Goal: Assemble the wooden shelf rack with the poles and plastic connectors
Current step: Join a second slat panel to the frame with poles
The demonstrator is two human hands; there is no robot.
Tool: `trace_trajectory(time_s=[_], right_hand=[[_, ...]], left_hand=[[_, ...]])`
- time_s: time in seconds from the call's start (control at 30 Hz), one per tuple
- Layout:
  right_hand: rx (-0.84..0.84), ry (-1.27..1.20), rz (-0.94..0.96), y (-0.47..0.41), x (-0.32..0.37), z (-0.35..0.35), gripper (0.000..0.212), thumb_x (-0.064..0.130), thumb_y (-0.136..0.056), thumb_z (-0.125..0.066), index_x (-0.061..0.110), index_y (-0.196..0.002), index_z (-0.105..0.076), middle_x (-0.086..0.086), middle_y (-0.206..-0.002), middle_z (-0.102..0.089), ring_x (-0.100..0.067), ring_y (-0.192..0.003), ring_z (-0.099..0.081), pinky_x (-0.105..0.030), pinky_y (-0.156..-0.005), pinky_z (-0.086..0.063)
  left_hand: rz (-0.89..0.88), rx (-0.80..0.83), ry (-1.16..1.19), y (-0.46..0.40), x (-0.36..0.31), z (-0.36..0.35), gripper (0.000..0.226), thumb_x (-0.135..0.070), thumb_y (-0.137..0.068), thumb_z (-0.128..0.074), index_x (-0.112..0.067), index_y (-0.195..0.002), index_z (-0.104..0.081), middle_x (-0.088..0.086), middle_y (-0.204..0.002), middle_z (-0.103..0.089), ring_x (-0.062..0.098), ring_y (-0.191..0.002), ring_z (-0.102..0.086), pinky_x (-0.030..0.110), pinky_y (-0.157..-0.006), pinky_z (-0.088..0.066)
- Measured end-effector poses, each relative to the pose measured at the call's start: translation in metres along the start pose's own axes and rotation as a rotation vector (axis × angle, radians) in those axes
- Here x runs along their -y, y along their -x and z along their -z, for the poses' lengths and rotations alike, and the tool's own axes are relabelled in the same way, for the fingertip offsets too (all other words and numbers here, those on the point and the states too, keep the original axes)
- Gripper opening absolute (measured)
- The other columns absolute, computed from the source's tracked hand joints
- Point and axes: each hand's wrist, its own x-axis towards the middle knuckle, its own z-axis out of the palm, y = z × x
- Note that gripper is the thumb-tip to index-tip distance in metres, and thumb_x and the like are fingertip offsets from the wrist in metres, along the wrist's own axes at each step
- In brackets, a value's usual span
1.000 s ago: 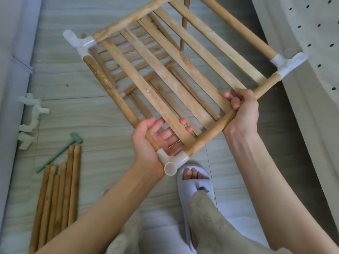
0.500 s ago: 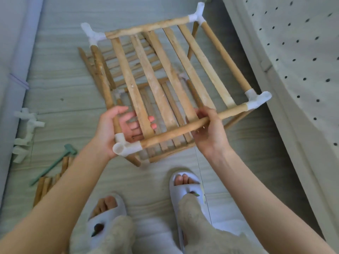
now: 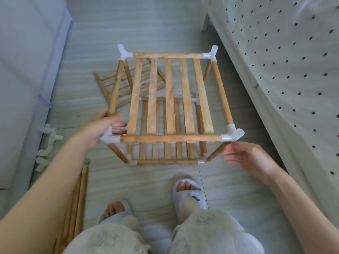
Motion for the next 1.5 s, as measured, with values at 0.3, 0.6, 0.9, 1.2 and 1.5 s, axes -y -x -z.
trace_trajectory(time_s=[0.3,0.6,0.9,1.2,1.5], right_hand=[[0.139,-0.249,-0.147,-0.065,0.061,-0.004,0.077,0.068,-0.088,-0.032,-0.001,-0.114,-0.057,-0.017,-0.109,-0.067,-0.029,-0.099,-0.067,-0.037,-0.072,-0.057],[0.471,-0.388,-0.279,-0.086,0.049,-0.015,0.091,0.076,-0.076,-0.038,-0.004,-0.109,-0.067,-0.018,-0.106,-0.067,-0.031,-0.096,-0.066,-0.044,-0.08,-0.055],[0.391,-0.288,-0.261,-0.087,0.054,-0.02,0.086,0.075,-0.081,-0.029,0.001,-0.106,-0.062,-0.015,-0.086,-0.07,-0.026,-0.076,-0.069,-0.037,-0.067,-0.057],[-0.101,0.94,0.124,-0.094,0.124,-0.012,0.059,0.051,-0.094,-0.041,0.013,-0.139,-0.041,-0.009,-0.128,-0.057,-0.027,-0.118,-0.052,-0.037,-0.097,-0.039],[-0.088,1.4,0.432,-0.032,0.067,-0.149,0.069,0.065,-0.09,-0.026,0.024,-0.145,-0.028,-0.006,-0.152,-0.023,-0.027,-0.142,-0.016,-0.056,-0.113,-0.009]], left_hand=[[0.181,0.381,0.279,-0.022,-0.001,0.008,0.051,-0.04,-0.083,-0.054,-0.012,-0.126,-0.052,0.019,-0.125,-0.06,0.032,-0.112,-0.06,0.044,-0.083,-0.054],[0.238,0.489,0.385,-0.039,0.015,0.005,0.061,-0.045,-0.078,-0.056,-0.009,-0.126,-0.054,0.02,-0.103,-0.067,0.034,-0.09,-0.067,0.046,-0.074,-0.055],[0.175,0.398,0.312,-0.034,0.014,0.0,0.055,-0.052,-0.082,-0.049,-0.011,-0.117,-0.059,0.02,-0.094,-0.069,0.033,-0.079,-0.069,0.041,-0.064,-0.057],[0.067,0.263,0.553,0.017,0.048,-0.045,0.055,-0.058,-0.086,-0.039,-0.016,-0.12,-0.05,0.024,-0.108,-0.067,0.036,-0.097,-0.067,0.045,-0.08,-0.049],[0.167,0.347,0.077,0.072,0.068,-0.082,0.068,-0.07,-0.078,-0.03,-0.022,-0.118,-0.057,0.001,-0.1,-0.071,0.014,-0.094,-0.065,0.035,-0.083,-0.053]])
